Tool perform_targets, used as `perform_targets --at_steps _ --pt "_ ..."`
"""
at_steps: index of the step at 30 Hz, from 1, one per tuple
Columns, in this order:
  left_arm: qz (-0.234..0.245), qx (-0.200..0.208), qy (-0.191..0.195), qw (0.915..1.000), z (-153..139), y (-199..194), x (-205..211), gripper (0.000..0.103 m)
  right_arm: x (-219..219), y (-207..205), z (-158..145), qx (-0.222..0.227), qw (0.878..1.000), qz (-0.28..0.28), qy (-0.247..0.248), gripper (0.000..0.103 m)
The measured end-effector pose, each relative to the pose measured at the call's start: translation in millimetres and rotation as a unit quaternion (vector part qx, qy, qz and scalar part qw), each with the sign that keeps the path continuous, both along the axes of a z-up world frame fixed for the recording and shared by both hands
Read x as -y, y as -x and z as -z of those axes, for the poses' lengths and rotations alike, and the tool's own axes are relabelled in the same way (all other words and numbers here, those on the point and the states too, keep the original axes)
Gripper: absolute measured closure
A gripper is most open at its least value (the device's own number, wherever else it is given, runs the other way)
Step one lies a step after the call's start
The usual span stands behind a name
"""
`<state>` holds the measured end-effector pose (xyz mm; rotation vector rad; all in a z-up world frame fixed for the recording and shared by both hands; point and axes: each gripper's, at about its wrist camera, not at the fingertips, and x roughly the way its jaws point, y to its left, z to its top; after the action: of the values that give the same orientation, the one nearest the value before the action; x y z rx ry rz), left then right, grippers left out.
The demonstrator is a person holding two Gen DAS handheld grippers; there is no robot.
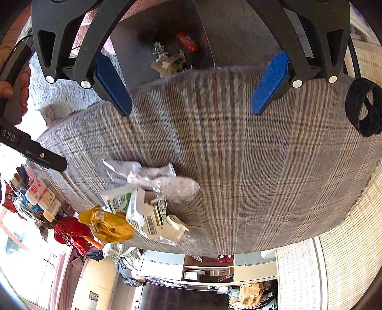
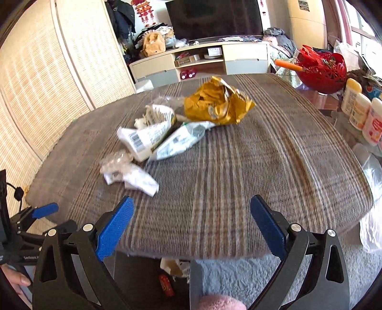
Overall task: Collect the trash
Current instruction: 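Lift both open tools out of the bin back over the table trash, then grasp the white barcode box with left tool while right tool grasps white-green packet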
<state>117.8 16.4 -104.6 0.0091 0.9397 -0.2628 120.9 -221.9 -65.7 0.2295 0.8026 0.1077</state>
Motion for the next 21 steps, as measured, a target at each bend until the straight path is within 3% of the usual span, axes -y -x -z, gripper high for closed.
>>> perform_targets --at_steps 4,9,16,19,21 --pt "0.002 0.002 -0.003 1.0 -2.8 -20.2 4.4 0.008 -3.6 -29.8 -4.1 0.002 1.0 -0.011 -0.011 0.017" --pt "0.011 0.008 -0.007 0.9999 -6.9 -40.4 12.5 0.008 -20.4 -61.3 2.2 -0.012 0.999 -0.039 -0.024 0.048" --pt "0.027 0.012 -0.013 0.9995 -9.1 -57.2 23.6 0.008 -33.7 -85.5 21.3 -0.041 0.996 -0.061 -0.047 0.078" --pt "0.03 0.011 -0.014 0.9994 -8.6 -64.3 27.9 0.008 -31.7 -86.0 20.5 -0.037 0.997 -0.061 -0.04 0.082" --pt "0.032 0.012 -0.012 0.9993 -9.1 -68.8 31.0 0.008 -25.9 -84.4 18.1 -0.034 0.997 -0.057 -0.032 0.092"
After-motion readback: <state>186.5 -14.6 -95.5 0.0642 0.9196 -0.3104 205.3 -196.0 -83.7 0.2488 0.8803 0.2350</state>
